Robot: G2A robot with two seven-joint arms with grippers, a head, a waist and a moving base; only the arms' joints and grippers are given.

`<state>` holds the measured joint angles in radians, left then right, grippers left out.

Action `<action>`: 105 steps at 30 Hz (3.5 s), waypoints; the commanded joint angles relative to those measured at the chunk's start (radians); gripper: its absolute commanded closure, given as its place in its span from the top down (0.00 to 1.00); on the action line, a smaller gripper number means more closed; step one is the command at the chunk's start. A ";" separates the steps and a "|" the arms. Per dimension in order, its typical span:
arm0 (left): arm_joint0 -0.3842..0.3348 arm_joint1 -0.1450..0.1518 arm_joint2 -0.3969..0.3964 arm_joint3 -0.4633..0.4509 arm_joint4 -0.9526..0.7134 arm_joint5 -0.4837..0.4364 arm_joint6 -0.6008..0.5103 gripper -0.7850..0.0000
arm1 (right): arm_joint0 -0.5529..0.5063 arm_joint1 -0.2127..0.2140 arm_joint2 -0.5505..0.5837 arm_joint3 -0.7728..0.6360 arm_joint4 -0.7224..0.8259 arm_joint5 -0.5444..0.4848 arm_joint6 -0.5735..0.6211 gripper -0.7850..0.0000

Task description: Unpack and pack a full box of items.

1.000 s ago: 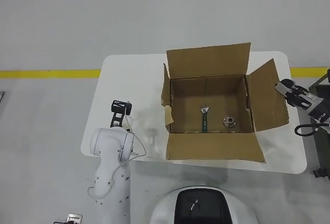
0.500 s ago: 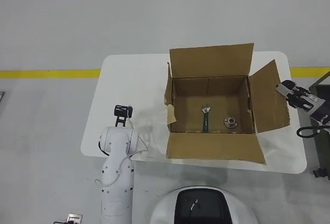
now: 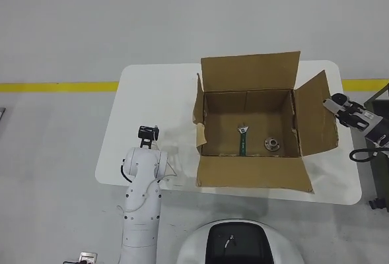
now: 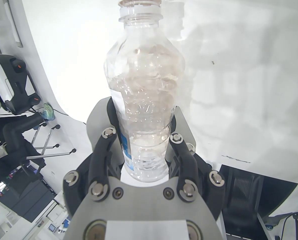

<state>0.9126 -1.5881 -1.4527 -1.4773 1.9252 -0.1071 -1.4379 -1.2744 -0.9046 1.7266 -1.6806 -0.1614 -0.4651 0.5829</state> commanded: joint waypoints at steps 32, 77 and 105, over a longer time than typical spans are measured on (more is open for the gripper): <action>-0.051 0.000 -0.039 -0.218 -0.204 0.008 -0.098 1.00 | 0.220 0.017 -0.062 -0.157 -0.098 -0.076 0.049 0.00; -0.087 0.005 -0.037 -0.293 -0.195 0.013 -0.098 1.00 | 0.184 -0.015 -0.191 -0.237 0.324 0.371 -0.015 0.00; -0.087 0.005 -0.037 -0.293 -0.195 0.013 -0.098 1.00 | 0.302 -0.050 -0.540 -0.104 -0.115 0.415 -0.022 0.00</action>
<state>0.8256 -1.5828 -1.4892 -1.7700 1.7303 -0.0942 -1.5359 -0.9721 -0.9549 1.1868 -1.7842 -0.2766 -0.0504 0.5610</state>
